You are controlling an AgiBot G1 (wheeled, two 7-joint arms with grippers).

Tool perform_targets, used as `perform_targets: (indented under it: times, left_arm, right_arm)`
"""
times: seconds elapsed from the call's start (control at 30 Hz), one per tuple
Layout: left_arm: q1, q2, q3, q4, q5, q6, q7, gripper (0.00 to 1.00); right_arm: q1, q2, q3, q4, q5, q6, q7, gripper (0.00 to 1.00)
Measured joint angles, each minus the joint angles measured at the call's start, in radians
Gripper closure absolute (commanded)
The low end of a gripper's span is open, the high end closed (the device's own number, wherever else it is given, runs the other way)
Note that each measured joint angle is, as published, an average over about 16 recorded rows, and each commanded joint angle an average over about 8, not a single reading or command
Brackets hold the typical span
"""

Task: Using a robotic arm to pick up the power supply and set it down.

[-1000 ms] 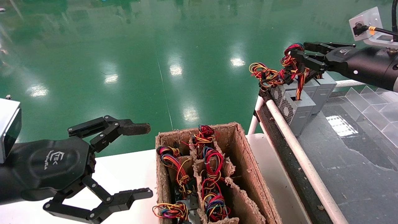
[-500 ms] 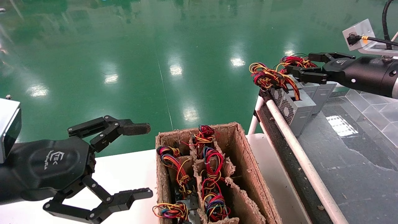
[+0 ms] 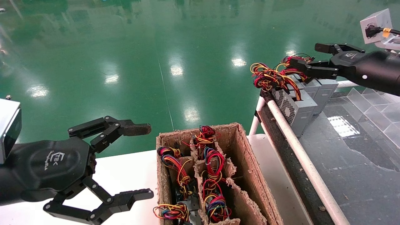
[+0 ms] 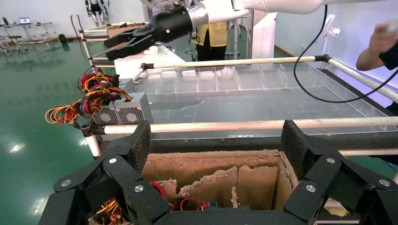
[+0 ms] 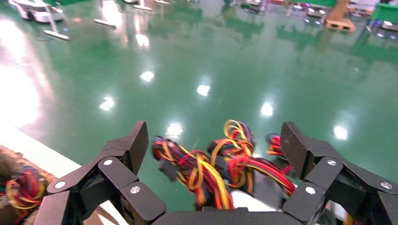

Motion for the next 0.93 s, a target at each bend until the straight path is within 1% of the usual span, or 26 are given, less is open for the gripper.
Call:
perform_targets:
  times: [0.7,0.93]
  left_arm:
    - [0.000,0.000,0.000,0.000,0.000,0.000,0.000,0.00]
    - [0.000,0.000,0.000,0.000,0.000,0.000,0.000,0.00]
  right_arm:
    - [-0.274,0.110,0.096,0.449,0.142,-0.100,0.119,0.00]
    - [-0.319,0.129,0.112,0.524,0.166,-0.117,0.139,0.00]
